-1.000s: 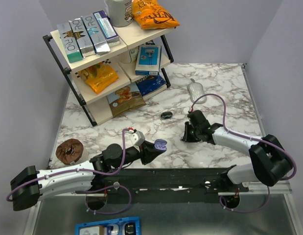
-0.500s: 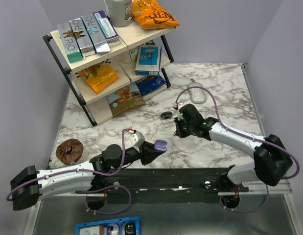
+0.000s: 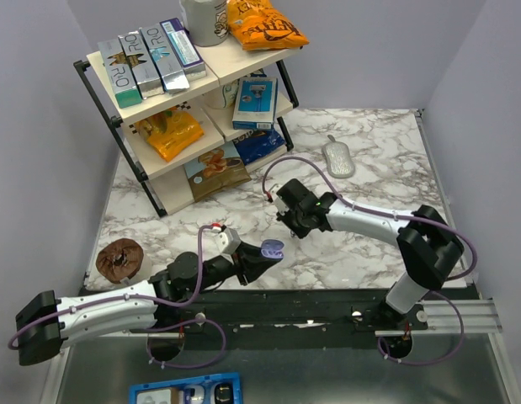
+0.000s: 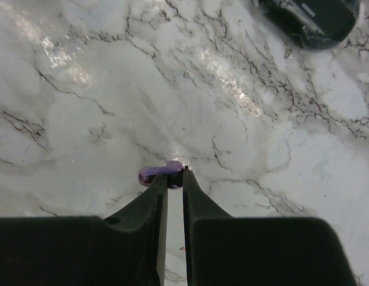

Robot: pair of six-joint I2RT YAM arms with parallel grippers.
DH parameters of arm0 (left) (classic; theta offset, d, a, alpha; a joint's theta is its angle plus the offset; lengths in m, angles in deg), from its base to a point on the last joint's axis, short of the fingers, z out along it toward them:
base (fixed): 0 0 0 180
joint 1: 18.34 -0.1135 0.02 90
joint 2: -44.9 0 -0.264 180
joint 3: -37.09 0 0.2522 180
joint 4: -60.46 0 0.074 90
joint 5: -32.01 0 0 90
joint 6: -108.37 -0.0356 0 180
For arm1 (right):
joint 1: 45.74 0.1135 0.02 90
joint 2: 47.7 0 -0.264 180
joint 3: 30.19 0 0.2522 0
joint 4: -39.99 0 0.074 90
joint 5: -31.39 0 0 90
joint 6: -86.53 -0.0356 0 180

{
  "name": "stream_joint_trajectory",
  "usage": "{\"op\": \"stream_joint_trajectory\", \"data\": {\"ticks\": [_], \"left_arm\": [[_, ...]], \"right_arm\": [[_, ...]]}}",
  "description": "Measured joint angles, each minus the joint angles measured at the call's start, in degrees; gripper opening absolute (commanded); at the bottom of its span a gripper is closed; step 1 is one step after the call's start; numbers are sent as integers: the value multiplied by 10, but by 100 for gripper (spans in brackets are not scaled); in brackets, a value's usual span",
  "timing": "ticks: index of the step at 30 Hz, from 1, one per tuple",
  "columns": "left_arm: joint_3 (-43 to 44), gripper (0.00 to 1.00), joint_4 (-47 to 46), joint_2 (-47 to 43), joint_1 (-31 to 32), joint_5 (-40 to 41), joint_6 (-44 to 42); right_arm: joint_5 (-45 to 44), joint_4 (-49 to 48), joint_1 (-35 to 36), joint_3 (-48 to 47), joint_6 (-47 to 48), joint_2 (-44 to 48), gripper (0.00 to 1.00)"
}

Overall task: Insert the wireless bluetooth earbuds into the charging case
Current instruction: Adjust the earbud at the center of the board.

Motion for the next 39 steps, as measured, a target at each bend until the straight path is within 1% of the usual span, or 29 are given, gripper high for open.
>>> {"op": "stream_joint_trajectory", "data": {"ticks": [2, 5, 10, 15, 21, 29, 32, 33, 35, 39], "left_arm": [[-4, 0, 0, -7, 3, 3, 0], [-8, 0, 2, -11, 5, 7, 2], [-9, 0, 6, -10, 6, 9, 2], [-9, 0, 12, -11, 9, 11, 2], [-9, 0, 14, -10, 10, 12, 2], [-9, 0, 14, -9, 14, 12, 2], [-9, 0, 14, -8, 15, 13, 2], [-9, 0, 14, -8, 15, 12, 2], [-9, 0, 14, -8, 17, 13, 2], [-9, 0, 14, -8, 17, 15, 2]], "right_arm": [[0, 6, 0, 0, 7, -14, 19], [-1, 16, 0, 0, 9, -31, 22], [-1, 26, 0, 0, 7, -52, 35], [-11, 29, -1, -3, -2, -52, 48], [-30, 47, -2, -5, -19, -44, 55], [-48, 95, -2, -48, -36, 31, 57], [-57, 97, -2, -58, -50, 50, 53], [-61, 97, -2, -58, -60, 54, 48], [-64, 98, -2, -58, -91, 55, 44], [-53, 82, -2, -50, -209, 61, 44]]}}
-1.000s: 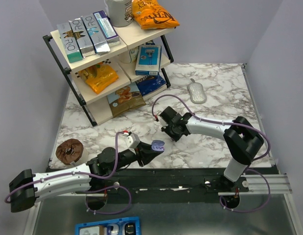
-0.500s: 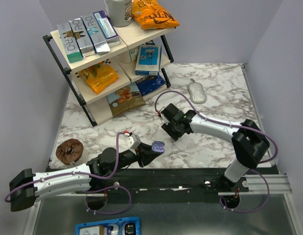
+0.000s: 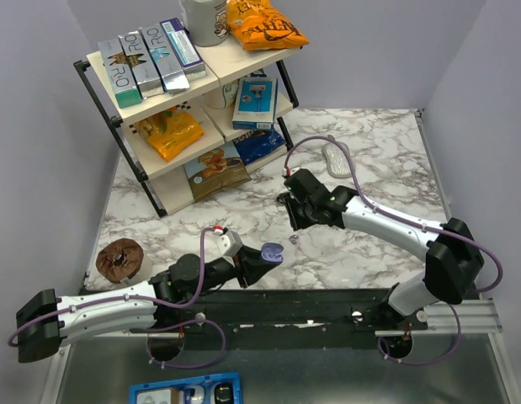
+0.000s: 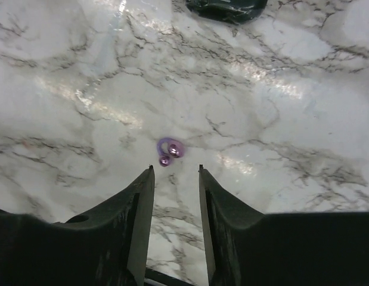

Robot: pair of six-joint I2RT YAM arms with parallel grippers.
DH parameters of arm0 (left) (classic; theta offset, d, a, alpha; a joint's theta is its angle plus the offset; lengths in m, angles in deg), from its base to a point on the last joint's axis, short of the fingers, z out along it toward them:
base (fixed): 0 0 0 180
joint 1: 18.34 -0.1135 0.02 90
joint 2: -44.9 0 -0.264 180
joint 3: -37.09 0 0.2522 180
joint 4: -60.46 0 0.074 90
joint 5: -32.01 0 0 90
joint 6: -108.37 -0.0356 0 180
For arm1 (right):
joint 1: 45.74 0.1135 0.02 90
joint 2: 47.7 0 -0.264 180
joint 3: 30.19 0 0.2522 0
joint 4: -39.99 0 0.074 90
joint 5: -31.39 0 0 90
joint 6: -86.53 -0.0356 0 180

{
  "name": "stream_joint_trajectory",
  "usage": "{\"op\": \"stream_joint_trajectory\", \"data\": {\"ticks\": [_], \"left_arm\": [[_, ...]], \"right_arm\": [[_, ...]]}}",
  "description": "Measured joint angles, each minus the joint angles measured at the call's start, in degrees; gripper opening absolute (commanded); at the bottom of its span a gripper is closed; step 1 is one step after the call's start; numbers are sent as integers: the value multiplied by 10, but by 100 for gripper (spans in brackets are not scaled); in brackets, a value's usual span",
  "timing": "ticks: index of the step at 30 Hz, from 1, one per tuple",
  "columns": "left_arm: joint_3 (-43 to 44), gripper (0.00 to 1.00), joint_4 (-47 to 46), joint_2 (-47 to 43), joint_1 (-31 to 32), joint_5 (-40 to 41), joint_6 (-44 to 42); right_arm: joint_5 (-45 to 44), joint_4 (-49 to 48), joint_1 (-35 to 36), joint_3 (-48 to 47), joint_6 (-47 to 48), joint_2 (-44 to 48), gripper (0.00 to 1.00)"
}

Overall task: Insert the wireless bluetooth earbuds into the charging case
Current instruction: Adjust the earbud at the center of the board.

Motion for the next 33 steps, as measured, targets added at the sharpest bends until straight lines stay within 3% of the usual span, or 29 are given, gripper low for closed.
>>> {"op": "stream_joint_trajectory", "data": {"ticks": [5, 10, 33], "left_arm": [[0, 0, 2, -5, 0, 6, 0], [0, 0, 5, -16, 3, 11, -1], [0, 0, 7, -23, 7, 21, 0]], "right_arm": [[29, -58, 8, 46, -132, 22, 44], [47, -93, 19, 51, -190, -19, 43], [2, -98, 23, 54, -219, -91, 45]]}}
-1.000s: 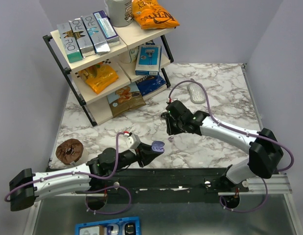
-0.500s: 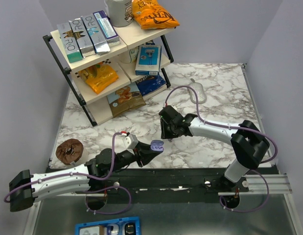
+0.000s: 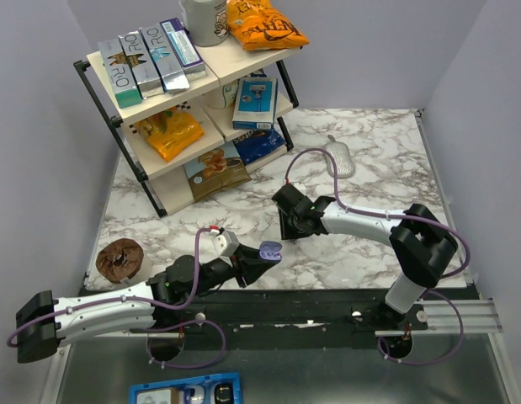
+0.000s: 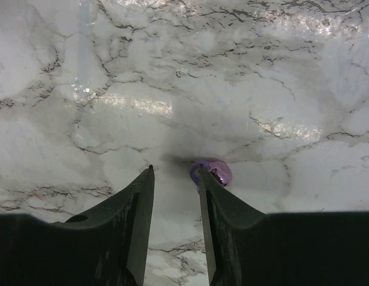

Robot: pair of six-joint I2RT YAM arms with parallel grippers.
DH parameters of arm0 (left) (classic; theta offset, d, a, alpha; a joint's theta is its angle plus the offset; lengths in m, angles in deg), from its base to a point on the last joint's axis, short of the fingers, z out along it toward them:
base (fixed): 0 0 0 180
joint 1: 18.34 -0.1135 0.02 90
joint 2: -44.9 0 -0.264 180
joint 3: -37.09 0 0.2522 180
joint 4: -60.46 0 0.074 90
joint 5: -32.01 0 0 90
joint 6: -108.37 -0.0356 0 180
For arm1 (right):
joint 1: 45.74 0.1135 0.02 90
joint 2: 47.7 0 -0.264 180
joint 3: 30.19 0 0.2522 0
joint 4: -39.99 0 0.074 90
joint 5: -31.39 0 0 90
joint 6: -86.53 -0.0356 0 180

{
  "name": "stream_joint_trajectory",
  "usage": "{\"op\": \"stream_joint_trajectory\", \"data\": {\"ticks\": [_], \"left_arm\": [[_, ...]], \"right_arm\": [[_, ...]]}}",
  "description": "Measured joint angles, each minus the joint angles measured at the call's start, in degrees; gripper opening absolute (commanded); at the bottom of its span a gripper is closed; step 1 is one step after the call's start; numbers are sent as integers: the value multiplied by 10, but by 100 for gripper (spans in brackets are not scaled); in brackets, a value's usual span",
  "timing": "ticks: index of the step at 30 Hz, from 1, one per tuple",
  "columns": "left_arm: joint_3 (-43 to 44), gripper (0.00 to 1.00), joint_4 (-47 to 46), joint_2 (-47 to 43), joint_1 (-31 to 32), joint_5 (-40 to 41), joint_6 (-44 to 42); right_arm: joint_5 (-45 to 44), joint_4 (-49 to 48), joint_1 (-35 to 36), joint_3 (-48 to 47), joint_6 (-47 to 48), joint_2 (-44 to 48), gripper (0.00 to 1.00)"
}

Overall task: Insert the wireless bluetooth earbuds into the charging case
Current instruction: Adjust the earbud at the center of the board.

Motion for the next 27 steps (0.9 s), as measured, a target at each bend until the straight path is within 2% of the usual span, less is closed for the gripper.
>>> {"op": "stream_joint_trajectory", "data": {"ticks": [15, 21, 27], "left_arm": [[0, 0, 0, 4, 0, 0, 0], [0, 0, 0, 10, 0, 0, 0], [0, 0, -1, 21, 0, 0, 0]], "right_arm": [[-19, 7, 0, 20, 12, -6, 43], [-34, 5, 0, 30, 15, 0, 34], [-42, 5, 0, 35, 20, 5, 19]]}}
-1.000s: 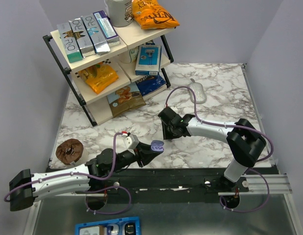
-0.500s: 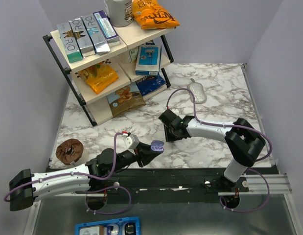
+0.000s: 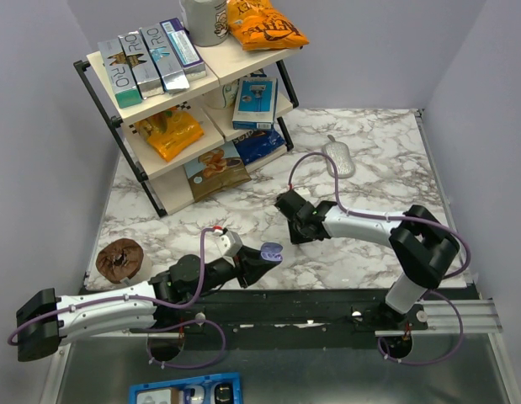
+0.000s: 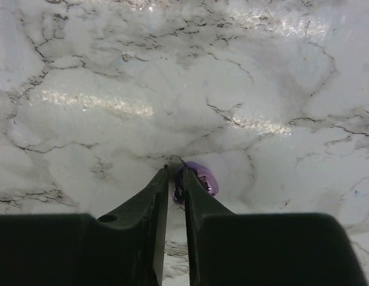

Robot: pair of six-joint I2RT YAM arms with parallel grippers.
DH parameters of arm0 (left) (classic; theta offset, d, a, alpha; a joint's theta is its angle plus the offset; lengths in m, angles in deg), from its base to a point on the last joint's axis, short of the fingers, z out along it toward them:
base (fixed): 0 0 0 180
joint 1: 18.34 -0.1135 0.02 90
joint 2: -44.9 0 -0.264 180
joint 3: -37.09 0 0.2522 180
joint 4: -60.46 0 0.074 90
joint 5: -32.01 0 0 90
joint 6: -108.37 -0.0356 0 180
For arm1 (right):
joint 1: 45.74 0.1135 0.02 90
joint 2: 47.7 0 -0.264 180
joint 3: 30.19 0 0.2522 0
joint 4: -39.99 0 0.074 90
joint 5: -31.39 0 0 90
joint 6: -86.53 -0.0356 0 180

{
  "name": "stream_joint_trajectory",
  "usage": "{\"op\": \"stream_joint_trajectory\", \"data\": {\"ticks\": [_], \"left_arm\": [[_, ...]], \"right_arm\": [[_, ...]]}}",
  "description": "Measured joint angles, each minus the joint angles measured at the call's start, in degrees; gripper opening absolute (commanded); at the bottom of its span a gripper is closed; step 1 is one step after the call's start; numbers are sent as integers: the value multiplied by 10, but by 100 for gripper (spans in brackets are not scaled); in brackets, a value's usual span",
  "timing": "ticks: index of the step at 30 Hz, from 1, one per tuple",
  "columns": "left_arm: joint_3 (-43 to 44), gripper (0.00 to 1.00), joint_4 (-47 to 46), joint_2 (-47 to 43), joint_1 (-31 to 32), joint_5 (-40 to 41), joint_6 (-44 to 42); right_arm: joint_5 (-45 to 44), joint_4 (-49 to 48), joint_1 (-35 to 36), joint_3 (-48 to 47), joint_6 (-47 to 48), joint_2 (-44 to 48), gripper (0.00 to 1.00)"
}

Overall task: Insert the wireless bluetooth earbuds into the charging case
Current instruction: Adjust the earbud at the center of the board.

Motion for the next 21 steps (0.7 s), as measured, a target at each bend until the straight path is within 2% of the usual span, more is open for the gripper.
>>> {"op": "stream_joint_trajectory", "data": {"ticks": [4, 10, 21], "left_arm": [[0, 0, 0, 0, 0, 0, 0], [0, 0, 0, 0, 0, 0, 0], [0, 0, -12, 16, 0, -1, 0]], "right_arm": [[-3, 0, 0, 3, 5, 4, 9], [-7, 4, 0, 17, 50, 28, 3], [47, -11, 25, 22, 303, 80, 1]]}}
